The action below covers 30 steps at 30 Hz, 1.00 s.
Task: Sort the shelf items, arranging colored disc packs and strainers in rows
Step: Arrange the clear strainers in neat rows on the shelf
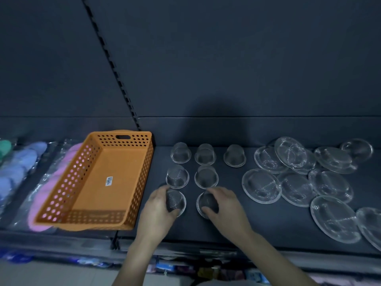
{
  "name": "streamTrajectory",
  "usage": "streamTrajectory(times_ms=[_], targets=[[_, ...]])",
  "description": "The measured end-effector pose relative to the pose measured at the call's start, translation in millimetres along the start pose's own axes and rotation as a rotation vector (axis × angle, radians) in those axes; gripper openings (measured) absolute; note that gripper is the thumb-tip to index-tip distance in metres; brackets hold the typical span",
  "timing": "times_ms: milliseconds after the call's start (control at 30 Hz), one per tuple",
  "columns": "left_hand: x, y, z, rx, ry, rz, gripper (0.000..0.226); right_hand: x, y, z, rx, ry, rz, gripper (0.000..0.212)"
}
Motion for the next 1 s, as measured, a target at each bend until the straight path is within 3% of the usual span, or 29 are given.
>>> streamTrajectory(times_ms=[533,667,800,1000], targets=[[-10.0,-14.6,-4.8,0.026,-0.106,-0.002,0.071,-2.7,-1.0,-15.3,0.029,0.021,-0.069,0.056],[-8.5,-0.4,6.0,0.066,-0.051,-0.101,0.074,-1.2,0.1,-16.2,0.005,0.035,-0.091,0.062],[-9.8,26.7,15.4,0.055,0.012,-0.272,0.061,3.9,2.8,-6.7,-0.006,0.076,-0.109,0.062],[-12.3,56.8,2.3,0.047,-0.077,-0.387,0.053,18.4,30.8,32.1,0.026,0.215,-0.214,0.055]])
Point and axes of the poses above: each hand's wrist, its own x-axis away from the middle knuckle, its own z-axis out of the back of the hand, y = z × x, the point moved 7 cm from there along -x, towards the middle knuckle, and after that the axes turned 3 degrees about -z, right-handed, at the moved point
